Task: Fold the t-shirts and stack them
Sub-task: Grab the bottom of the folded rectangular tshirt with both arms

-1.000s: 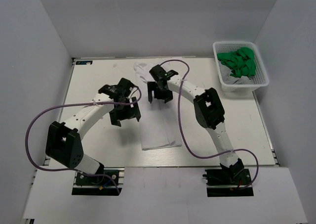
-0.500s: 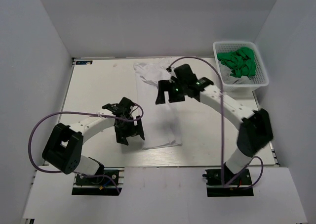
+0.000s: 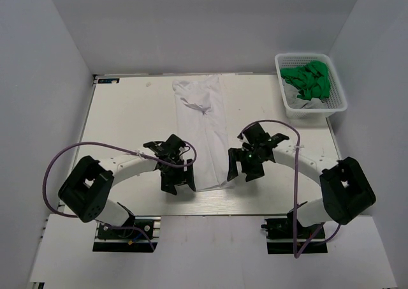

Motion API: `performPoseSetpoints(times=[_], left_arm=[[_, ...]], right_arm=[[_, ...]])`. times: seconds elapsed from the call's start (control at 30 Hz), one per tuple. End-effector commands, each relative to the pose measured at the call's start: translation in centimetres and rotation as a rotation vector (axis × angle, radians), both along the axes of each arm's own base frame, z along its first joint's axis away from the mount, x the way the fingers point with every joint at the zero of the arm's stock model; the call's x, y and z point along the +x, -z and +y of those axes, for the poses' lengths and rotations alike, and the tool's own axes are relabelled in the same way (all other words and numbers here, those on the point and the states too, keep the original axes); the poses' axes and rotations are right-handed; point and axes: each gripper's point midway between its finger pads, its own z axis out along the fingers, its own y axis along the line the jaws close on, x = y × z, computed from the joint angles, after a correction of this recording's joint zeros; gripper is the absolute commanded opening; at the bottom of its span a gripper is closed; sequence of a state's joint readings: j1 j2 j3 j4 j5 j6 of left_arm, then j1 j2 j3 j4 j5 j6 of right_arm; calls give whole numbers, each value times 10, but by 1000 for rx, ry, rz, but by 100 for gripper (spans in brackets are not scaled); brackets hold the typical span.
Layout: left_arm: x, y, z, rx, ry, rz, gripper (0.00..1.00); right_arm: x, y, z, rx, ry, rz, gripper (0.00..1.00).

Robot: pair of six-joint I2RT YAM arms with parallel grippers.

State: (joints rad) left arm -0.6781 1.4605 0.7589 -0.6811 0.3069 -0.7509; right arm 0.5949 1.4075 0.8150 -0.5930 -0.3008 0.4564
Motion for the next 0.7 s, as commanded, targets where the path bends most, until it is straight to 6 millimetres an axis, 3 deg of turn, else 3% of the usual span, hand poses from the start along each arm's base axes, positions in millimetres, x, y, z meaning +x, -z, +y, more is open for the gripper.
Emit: performPoseSetpoints(times=[0.0, 0.3, 0.53, 0.63, 0.67], left_arm=[[-7, 2, 2, 14, -1, 10, 87], [-13, 15, 1, 64, 13, 26, 78], [-5, 25, -3, 110, -13, 15, 57], [-1, 30, -3, 123, -15, 14, 46], [-2, 32, -2, 132, -15, 22, 42]], right_arm=[[-10, 11, -2, -8, -19, 58, 90], [-4, 28, 5, -4, -48, 79, 85], [-11, 44, 9, 8, -78, 150, 78], [-8, 46, 11, 10, -92, 146, 72], [-6, 48, 13, 16, -104, 137, 58]])
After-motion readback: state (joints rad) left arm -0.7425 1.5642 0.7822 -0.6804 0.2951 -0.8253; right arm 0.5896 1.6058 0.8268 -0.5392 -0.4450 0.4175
